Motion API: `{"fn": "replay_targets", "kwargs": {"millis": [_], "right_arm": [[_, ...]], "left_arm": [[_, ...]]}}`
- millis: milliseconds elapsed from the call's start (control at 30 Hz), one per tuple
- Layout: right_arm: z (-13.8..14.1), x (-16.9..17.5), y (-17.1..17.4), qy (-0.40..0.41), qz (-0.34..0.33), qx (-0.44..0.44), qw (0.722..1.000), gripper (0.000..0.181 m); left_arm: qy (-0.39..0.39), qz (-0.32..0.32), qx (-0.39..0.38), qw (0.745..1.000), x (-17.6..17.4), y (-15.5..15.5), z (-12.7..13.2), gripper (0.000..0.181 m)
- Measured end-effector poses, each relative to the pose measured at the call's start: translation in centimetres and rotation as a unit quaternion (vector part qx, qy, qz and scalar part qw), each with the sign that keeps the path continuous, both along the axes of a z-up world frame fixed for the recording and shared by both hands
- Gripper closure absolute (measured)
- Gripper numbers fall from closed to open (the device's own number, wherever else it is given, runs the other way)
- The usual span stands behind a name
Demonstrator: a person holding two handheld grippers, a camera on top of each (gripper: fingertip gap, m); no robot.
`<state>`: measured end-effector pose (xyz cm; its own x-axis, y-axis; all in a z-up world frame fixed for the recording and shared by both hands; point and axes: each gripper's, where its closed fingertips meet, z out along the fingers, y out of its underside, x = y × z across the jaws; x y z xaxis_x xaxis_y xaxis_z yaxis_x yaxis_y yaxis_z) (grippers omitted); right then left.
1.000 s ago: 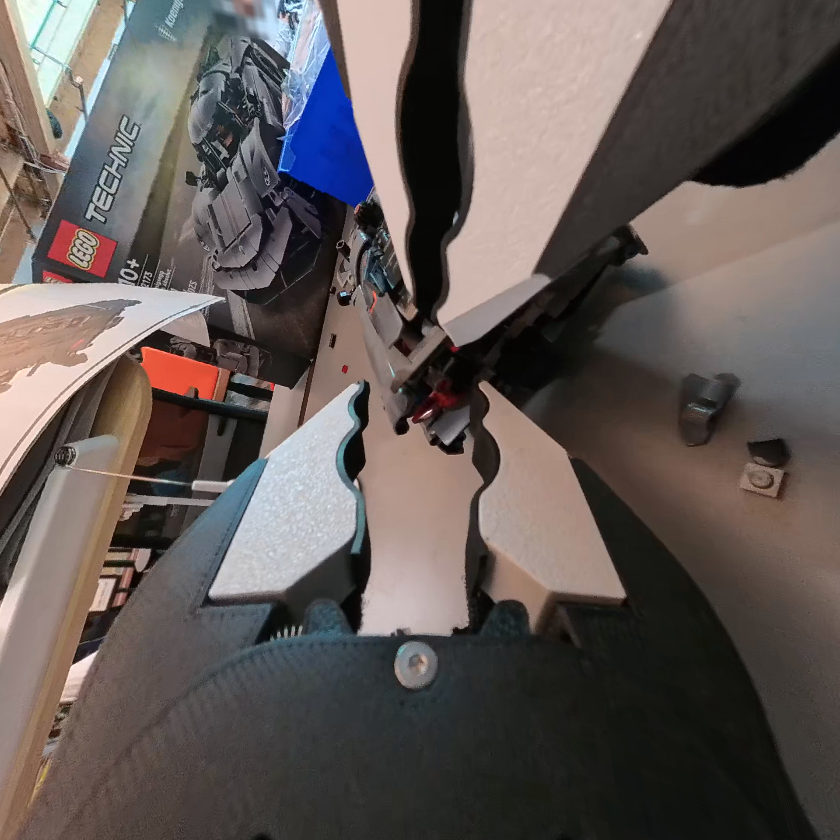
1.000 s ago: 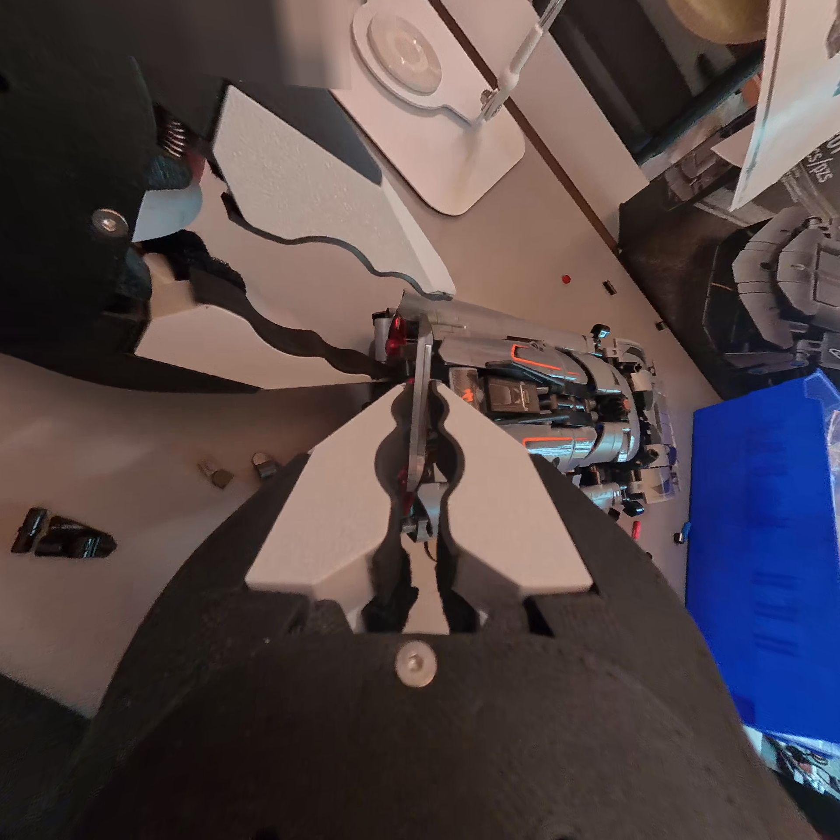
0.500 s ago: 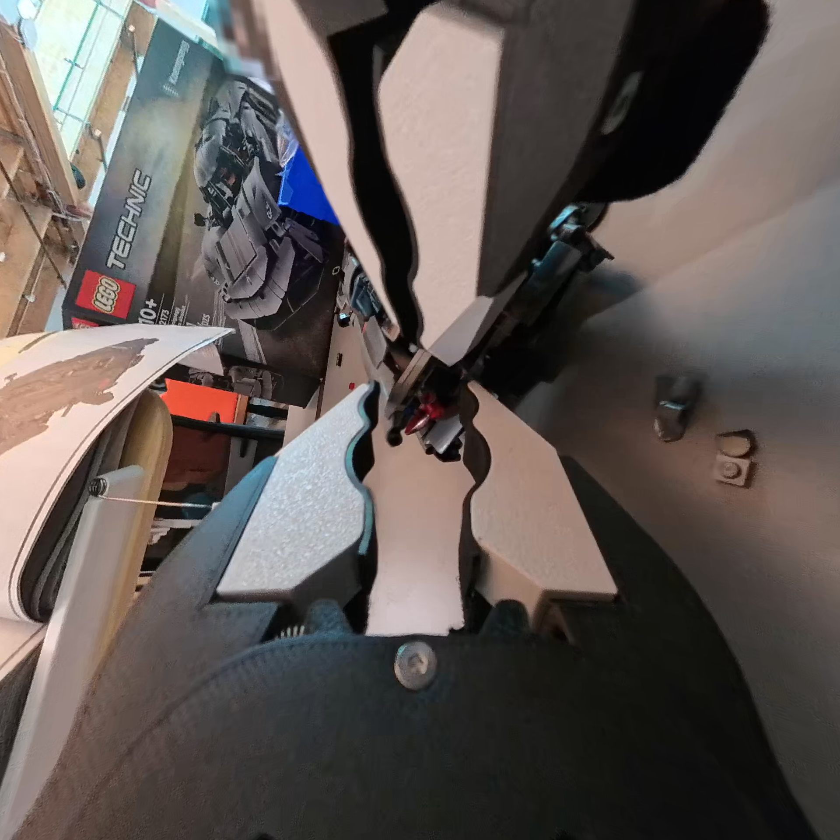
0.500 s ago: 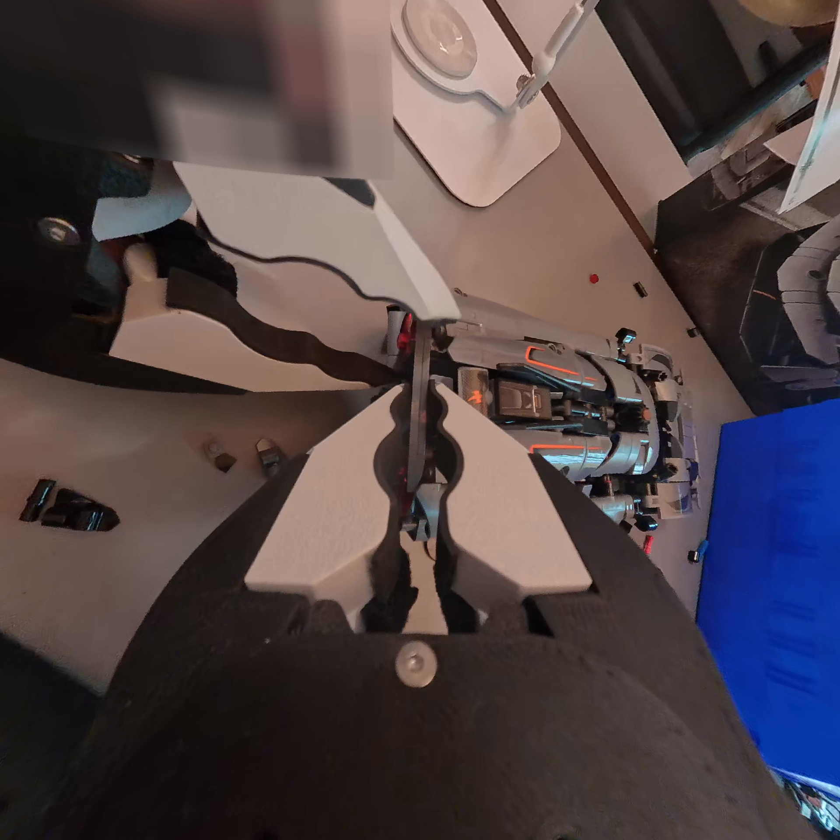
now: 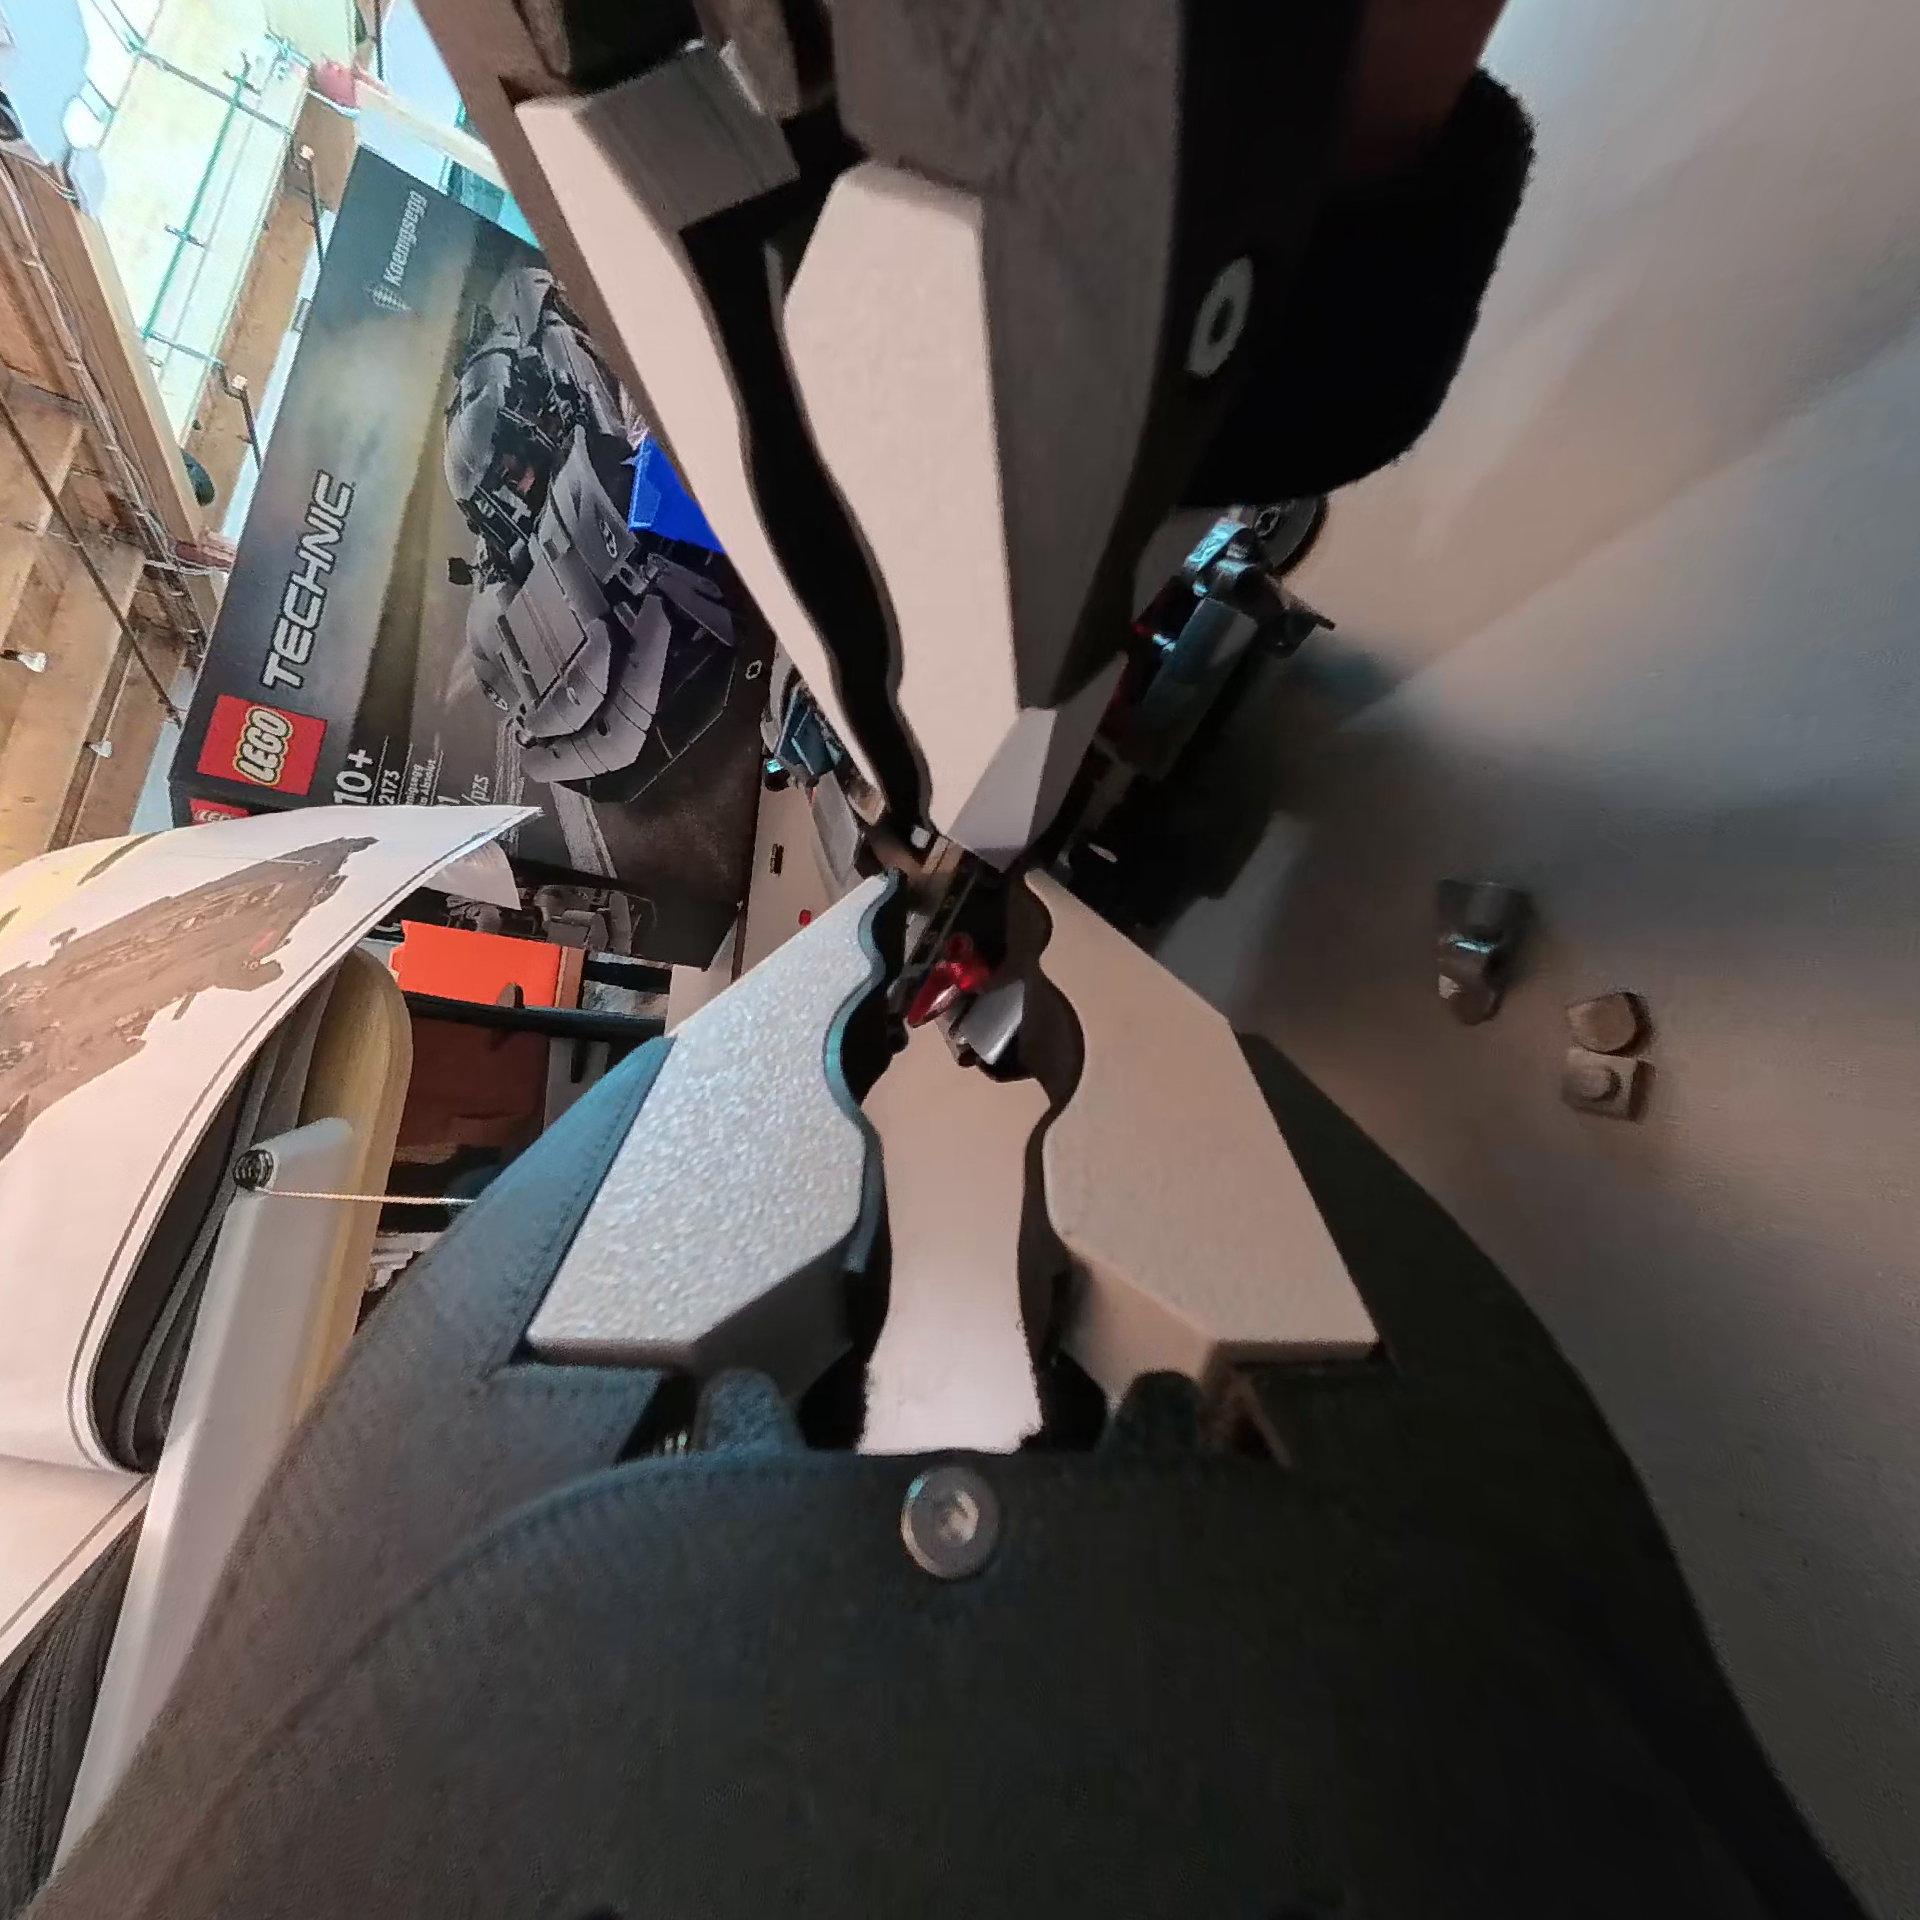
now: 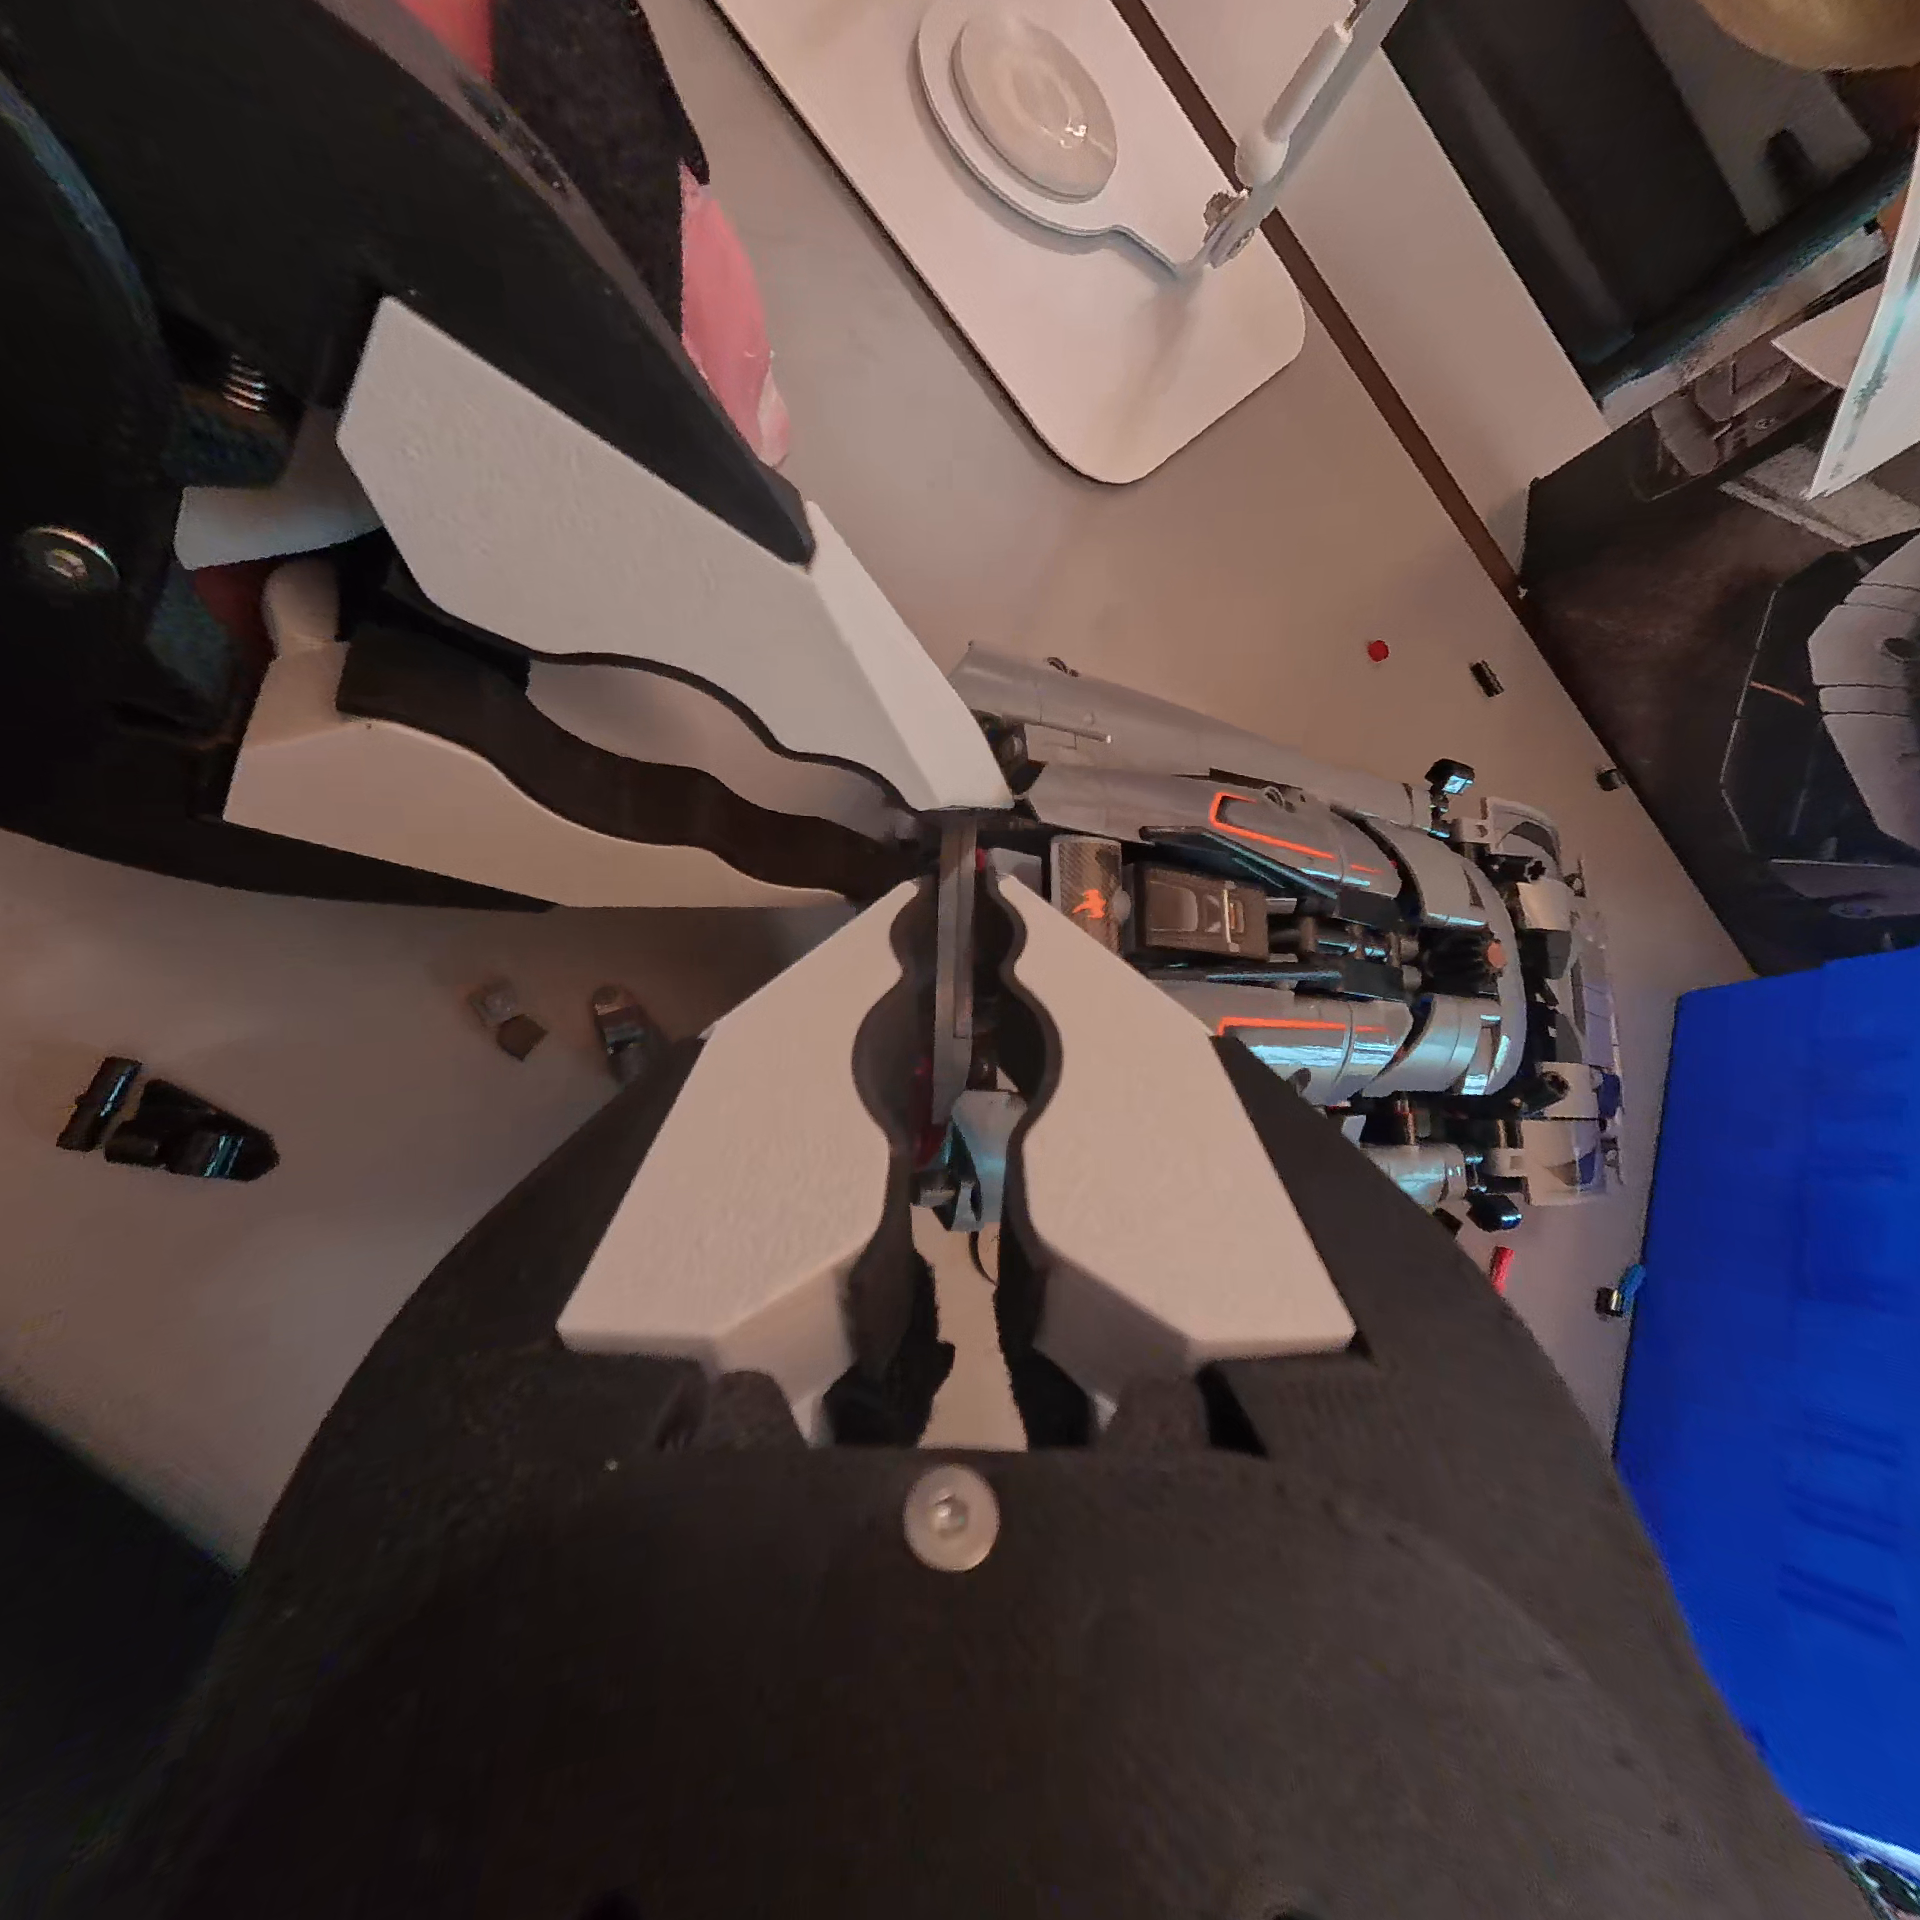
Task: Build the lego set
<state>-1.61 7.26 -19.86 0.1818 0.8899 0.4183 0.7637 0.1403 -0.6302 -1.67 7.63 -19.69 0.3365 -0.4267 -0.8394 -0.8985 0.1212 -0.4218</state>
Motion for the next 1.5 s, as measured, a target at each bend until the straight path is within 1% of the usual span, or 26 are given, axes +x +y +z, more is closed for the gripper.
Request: {"fn": "replay_targets", "kwargs": {"millis": [367,400,767,967,1200,1300,1367,1500], "right_arm": [[0.0,0.2,-0.2,0.007,0.013,0.010,1.000,0.177],[0.0,0.2,-0.3,0.008,0.014,0.009,1.000,0.177],[0.2,0.2,-0.5,0.019,0.032,0.021,0.999,0.177],[0.5,0.2,-1.1,0.022,0.056,0.058,0.997,0.176],[0.9,0.2,-1.2,0.003,0.067,0.154,0.986,0.177],[1.2,0.1,-1.4,0.003,0.071,0.181,0.981,0.177],[1.4,0.1,-1.5,0.008,0.075,0.183,0.980,0.176],[1.2,0.2,-1.6,0.020,0.079,0.155,0.984,0.172]], "left_arm": [[0.001,-0.006,-0.003,1.000,0.1,-0.2,-0.1,0.167],[-0.001,-0.003,0.002,1.000,0.0,-0.1,0.1,0.170],[-0.001,-0.007,-0.011,1.000,-0.2,-0.3,0.0,0.172],[0.004,-0.011,-0.009,1.000,0.0,-0.5,0.0,0.173],[0.005,-0.013,-0.006,1.000,0.0,-0.6,0.2,0.174],[0.005,-0.014,-0.003,1.000,0.0,-0.6,0.3,0.175],[0.009,-0.011,-0.001,1.000,-0.1,-0.6,0.3,0.176],[0.015,-0.008,0.007,1.000,-0.2,-0.5,0.3,0.177]]}}
